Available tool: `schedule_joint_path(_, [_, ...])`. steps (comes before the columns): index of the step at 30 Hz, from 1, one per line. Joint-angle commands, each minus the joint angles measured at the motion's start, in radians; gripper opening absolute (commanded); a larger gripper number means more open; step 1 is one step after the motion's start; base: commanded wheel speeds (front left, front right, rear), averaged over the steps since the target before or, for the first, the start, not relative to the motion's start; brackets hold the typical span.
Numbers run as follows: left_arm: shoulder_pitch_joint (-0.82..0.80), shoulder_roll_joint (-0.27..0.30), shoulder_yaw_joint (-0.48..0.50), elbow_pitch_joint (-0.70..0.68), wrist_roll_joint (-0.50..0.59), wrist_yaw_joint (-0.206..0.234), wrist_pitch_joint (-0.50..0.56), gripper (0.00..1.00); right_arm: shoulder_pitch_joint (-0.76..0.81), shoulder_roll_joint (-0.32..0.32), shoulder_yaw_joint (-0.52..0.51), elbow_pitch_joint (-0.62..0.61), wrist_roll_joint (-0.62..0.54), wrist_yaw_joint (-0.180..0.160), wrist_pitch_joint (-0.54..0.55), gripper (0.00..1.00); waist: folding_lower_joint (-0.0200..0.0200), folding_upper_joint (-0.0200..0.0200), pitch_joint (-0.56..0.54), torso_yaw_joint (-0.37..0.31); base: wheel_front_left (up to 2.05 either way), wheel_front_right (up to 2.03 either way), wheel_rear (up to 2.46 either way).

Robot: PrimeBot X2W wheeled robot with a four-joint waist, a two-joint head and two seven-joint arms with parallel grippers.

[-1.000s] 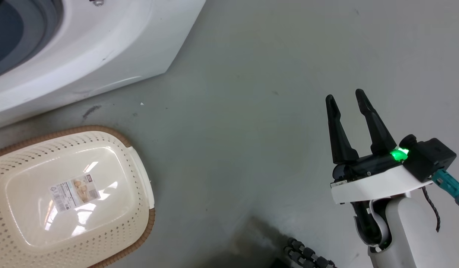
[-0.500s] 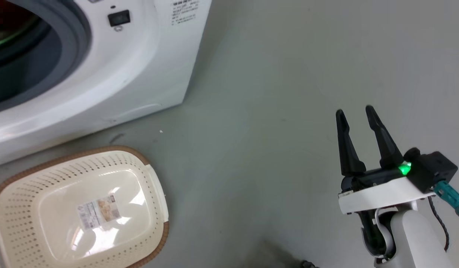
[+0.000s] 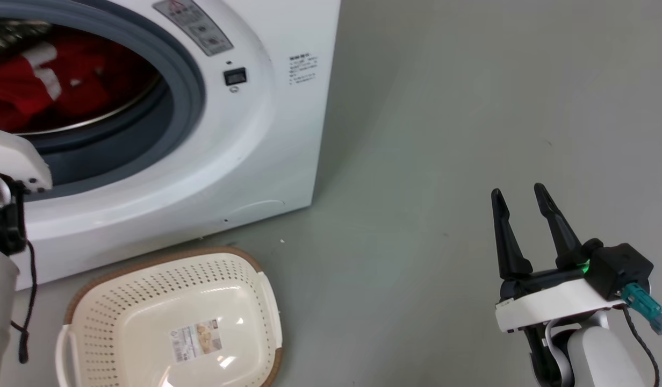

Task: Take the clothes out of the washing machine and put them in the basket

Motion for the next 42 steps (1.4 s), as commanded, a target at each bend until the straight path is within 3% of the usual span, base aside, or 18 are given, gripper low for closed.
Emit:
schedule_joint_path(1, [0.023, -0.009, -0.001, -0.01, 0.0, -0.004, -0.014, 0.0, 0.013, 0.0, -0.006, 0.005, -0.007, 0.0, -0.002, 1.0, 0.0002, 0.0, -0.045, 0.035, 0.0, 0.0, 0.0])
schedule_joint_path(15, [0.208, -0.076, -0.011, -0.248, 0.0, 0.03, -0.05, 0.0, 0.078, 0.0, -0.041, -0.019, -0.045, 0.0, 0.026, 1.0, 0.0002, 0.0, -0.148, 0.115, 0.0, 0.0, 0.0])
schedule_joint_path(30, [0.576, -0.143, -0.098, -0.67, 0.007, 0.163, 0.018, 0.0, 0.135, 0.0, -0.058, -0.094, -0.088, 0.0, 0.096, 1.0, 0.0002, 0.0, -0.202, 0.202, 0.0, 0.0, 0.0])
schedule_joint_path(36, [0.72, -0.174, -0.141, -0.684, -0.011, 0.196, 0.043, 0.0, 0.14, 0.0, -0.056, -0.127, -0.094, 0.0, 0.113, 1.0, 0.0002, 0.0, -0.18, 0.218, 0.0, 0.0, 0.0])
schedule_joint_path(42, [0.75, -0.235, -0.18, -0.574, -0.046, 0.168, 0.029, 0.0, 0.112, 0.0, -0.051, -0.157, -0.097, 0.0, 0.125, 1.0, 0.0002, 0.0, -0.101, 0.22, 0.0, 0.0, 0.0])
